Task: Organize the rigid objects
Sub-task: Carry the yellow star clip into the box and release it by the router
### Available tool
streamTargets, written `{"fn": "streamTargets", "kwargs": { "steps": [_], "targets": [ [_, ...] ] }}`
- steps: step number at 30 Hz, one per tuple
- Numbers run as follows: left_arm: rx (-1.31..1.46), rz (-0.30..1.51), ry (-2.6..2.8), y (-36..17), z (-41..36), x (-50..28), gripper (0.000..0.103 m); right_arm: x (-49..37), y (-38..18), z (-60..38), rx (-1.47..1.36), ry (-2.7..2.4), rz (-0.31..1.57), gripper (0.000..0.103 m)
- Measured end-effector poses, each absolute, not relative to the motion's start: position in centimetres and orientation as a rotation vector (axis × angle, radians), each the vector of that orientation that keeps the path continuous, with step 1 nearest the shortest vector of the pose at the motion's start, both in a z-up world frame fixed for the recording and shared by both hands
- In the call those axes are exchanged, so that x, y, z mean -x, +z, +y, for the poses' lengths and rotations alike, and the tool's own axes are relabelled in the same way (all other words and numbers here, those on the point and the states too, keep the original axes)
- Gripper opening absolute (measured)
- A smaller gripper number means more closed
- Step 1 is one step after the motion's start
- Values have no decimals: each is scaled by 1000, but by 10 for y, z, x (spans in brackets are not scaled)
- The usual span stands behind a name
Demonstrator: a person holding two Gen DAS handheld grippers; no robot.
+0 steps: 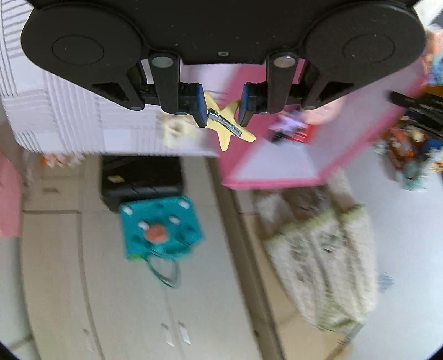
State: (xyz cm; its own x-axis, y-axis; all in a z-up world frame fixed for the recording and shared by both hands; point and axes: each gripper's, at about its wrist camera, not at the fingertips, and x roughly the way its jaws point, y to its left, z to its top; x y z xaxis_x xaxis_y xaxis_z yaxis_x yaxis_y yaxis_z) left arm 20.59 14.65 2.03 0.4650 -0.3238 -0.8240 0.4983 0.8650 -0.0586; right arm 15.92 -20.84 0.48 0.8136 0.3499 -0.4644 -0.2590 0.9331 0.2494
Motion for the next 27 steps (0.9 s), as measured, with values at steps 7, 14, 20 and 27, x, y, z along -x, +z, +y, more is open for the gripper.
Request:
{"fn": "streamTargets", "kwargs": {
  "steps": [7,14,20,27],
  "targets": [
    [-201,944,-493,19,145,-204,14,-173,22,-153,-311,649,732,29],
    [-176,950,-492,18,147,-204,14,-185,9,-84,-14,656,809,30],
    [-169,954,-497,18,149,-206,14,-186,14,-82,33,641,754,42],
    [-161,955,-503,18,150,-206,15,-176,39,-140,-84,515,627,45]
  ]
}}
